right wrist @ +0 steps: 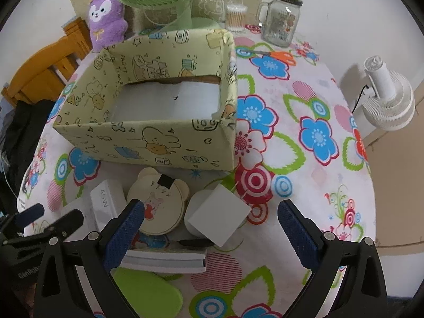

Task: Organize rigid objects
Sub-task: 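Lower the left gripper onto the clear plastic case and close it, then lift the clear case with the left gripper and carry it over the box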

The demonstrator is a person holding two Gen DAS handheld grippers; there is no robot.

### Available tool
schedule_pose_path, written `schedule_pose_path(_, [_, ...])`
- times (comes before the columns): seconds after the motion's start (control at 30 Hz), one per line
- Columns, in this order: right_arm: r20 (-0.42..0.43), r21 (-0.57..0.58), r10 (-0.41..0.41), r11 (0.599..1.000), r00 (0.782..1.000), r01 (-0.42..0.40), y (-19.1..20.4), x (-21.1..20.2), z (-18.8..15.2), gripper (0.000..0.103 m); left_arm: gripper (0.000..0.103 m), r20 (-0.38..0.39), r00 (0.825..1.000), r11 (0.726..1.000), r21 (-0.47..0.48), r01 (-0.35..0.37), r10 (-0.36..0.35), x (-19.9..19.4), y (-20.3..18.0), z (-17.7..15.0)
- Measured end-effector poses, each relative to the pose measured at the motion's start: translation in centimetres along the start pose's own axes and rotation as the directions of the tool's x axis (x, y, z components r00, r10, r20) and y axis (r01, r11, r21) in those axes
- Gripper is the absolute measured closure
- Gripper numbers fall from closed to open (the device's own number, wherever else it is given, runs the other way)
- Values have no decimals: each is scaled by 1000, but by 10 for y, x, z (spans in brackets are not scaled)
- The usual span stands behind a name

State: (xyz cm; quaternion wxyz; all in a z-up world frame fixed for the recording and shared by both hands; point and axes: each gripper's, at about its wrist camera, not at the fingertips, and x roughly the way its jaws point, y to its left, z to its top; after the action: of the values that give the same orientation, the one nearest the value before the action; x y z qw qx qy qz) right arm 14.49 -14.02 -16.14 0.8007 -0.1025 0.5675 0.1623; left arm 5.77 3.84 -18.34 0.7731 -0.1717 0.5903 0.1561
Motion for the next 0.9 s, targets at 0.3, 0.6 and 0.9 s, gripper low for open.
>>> schedule_pose_path(0.3, [-33, -13, -14, 1000, 999, 13, 4, 18, -7, 2, 13, -47, 999, 1000, -15, -1, 0, 22, 7, -6])
schedule_pose_path(0.6, [-55, 14, -13, 1000, 998, 13, -1, 28, -10, 11, 30, -85, 996, 1000, 9, -14, 15, 36, 1, -13])
schedule_pose_path(0.9, [-56, 60, -12, 998, 998, 15, -11, 35, -8, 45, 35, -61, 998, 998, 60, -21, 24, 39, -5, -13])
